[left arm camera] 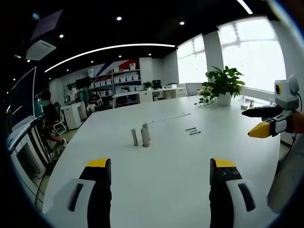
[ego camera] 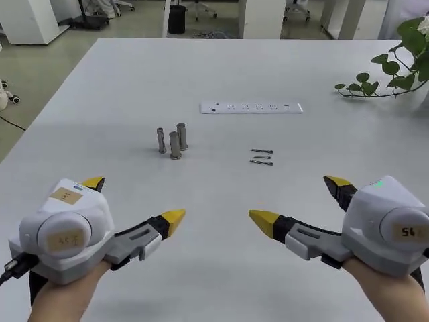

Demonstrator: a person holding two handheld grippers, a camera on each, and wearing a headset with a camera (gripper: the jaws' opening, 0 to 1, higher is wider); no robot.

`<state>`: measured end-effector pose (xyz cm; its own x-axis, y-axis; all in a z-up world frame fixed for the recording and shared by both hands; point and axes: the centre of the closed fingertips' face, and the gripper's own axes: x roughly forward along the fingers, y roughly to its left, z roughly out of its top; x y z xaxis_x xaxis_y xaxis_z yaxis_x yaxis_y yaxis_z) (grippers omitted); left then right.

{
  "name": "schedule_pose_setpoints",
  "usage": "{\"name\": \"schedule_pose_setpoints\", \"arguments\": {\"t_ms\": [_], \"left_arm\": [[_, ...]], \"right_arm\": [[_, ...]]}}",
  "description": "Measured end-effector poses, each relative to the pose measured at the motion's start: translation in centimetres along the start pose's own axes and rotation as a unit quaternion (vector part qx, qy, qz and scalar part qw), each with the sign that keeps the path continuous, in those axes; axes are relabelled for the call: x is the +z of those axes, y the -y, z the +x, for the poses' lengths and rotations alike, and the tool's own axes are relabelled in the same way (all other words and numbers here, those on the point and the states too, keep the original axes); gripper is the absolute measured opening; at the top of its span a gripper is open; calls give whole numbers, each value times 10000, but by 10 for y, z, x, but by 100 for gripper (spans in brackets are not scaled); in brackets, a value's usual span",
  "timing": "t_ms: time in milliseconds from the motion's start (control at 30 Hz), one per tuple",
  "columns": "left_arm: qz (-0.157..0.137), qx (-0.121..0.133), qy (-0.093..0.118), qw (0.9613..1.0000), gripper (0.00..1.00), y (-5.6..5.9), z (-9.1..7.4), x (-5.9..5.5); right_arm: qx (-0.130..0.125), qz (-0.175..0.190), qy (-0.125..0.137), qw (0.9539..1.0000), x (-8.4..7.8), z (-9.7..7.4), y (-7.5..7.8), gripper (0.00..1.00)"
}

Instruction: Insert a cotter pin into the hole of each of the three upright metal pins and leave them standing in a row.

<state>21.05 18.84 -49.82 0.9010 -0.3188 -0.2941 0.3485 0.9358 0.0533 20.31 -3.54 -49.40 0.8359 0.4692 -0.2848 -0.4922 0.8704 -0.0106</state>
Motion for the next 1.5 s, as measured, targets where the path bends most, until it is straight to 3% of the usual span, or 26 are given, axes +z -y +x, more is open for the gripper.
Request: {"name": "schedule_pose_setpoints", "arguments": {"t_ms": [100, 267, 433, 733, 1133, 1500], "left_arm": [[-52, 35, -61, 10000, 83, -5, 4, 0], [134, 50, -76, 9999, 80, -16, 12, 7], [154, -8, -172, 9997, 74, -31, 31, 9], [215, -58, -99, 9997, 63, -53, 68, 18], [26, -23, -117, 9999, 58, -77, 115, 15], [307, -46, -119, 9994, 51, -98, 152, 19]], "right_arm": [[44, 36, -39, 10000, -1, 2, -1, 89], [74, 131, -93, 9998, -1, 7, -1, 88], [168, 122, -132, 9997, 1, 12, -5, 88], [281, 167, -147, 9994, 6, 24, -7, 87], [332, 266, -189, 9989, 7, 38, -6, 85], [388, 311, -267, 9984, 3, 43, -5, 84]]}}
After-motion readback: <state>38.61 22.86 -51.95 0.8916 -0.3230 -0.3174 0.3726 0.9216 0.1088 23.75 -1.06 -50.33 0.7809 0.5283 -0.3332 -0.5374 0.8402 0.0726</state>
